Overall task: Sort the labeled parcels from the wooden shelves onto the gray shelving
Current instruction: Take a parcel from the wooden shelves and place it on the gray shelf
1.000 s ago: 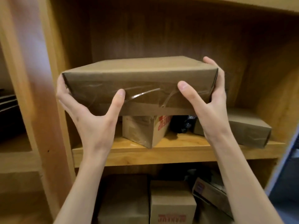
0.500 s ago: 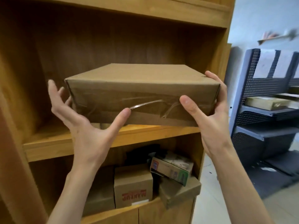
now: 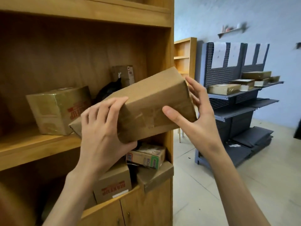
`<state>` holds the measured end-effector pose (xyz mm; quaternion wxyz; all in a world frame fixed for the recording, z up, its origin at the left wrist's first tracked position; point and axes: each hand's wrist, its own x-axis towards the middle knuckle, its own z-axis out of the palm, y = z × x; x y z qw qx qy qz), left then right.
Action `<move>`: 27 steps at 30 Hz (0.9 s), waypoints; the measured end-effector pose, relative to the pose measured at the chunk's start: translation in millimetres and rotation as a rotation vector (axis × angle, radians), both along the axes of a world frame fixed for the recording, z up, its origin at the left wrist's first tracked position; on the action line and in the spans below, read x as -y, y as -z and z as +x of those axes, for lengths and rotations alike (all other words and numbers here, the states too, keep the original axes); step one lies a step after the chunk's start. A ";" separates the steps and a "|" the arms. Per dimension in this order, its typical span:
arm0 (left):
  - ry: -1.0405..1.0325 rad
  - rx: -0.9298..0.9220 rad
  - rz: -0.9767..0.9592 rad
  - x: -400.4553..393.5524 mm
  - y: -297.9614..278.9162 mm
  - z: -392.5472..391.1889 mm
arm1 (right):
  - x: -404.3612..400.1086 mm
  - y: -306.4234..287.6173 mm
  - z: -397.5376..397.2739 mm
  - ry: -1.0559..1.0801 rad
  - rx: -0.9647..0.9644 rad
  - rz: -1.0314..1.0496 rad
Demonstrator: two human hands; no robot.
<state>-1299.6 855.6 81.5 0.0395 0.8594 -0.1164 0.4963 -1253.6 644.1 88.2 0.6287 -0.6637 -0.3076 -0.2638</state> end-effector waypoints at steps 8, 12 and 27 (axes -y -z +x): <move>0.461 -0.116 -0.968 -0.4 -5.5 -7.7 | 2.5 4.2 -5.8 -0.002 -0.241 0.150; 0.612 -0.193 -1.325 -6.0 -5.7 -11.0 | -16.8 24.2 -3.7 0.000 -0.384 0.153; 0.628 -0.469 -1.491 -69.4 -0.7 -35.7 | -14.2 39.8 18.8 -0.146 -0.601 0.072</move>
